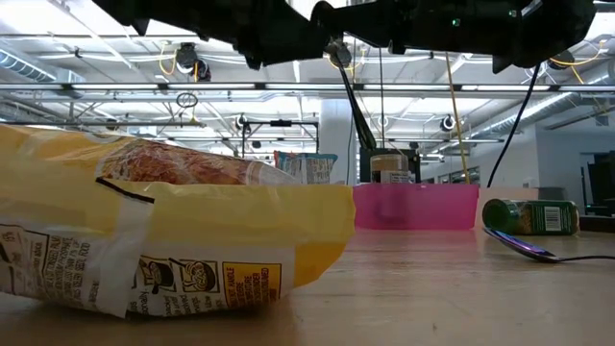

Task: Pick & Place Food Item
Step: Put the black spoon into the orange bin

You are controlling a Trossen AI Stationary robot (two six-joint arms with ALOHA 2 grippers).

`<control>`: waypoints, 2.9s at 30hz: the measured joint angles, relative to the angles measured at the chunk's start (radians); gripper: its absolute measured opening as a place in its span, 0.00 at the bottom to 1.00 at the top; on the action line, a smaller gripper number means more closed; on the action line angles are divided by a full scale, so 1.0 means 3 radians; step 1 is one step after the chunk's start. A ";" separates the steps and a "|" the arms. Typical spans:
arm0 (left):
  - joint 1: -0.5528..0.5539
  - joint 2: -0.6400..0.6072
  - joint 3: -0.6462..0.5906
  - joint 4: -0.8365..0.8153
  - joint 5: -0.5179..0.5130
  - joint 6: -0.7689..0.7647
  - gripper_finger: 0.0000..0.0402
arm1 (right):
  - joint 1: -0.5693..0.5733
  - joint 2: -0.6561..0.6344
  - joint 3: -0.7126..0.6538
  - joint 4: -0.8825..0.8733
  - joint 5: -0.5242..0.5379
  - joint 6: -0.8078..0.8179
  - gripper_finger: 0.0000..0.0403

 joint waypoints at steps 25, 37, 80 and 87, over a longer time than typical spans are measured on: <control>-0.0208 0.0033 -0.0001 0.0006 -0.0676 0.0760 0.02 | 0.0011 0.0003 -0.0004 0.0000 -0.0027 0.0023 0.28; -0.0664 -0.0209 -0.0005 -0.0415 -0.2608 0.1520 0.01 | 0.0010 0.0003 -0.0004 0.0074 -0.0001 0.0114 0.50; 0.1448 -0.2083 -0.1391 -0.0987 -0.1303 0.1662 0.01 | -0.0024 0.0001 -0.0004 -0.0013 0.0013 0.0113 0.49; 0.1900 -0.1611 -0.1391 -0.0746 -0.1055 0.1811 0.01 | -0.0024 0.0001 -0.0004 -0.0098 0.0013 0.0157 0.49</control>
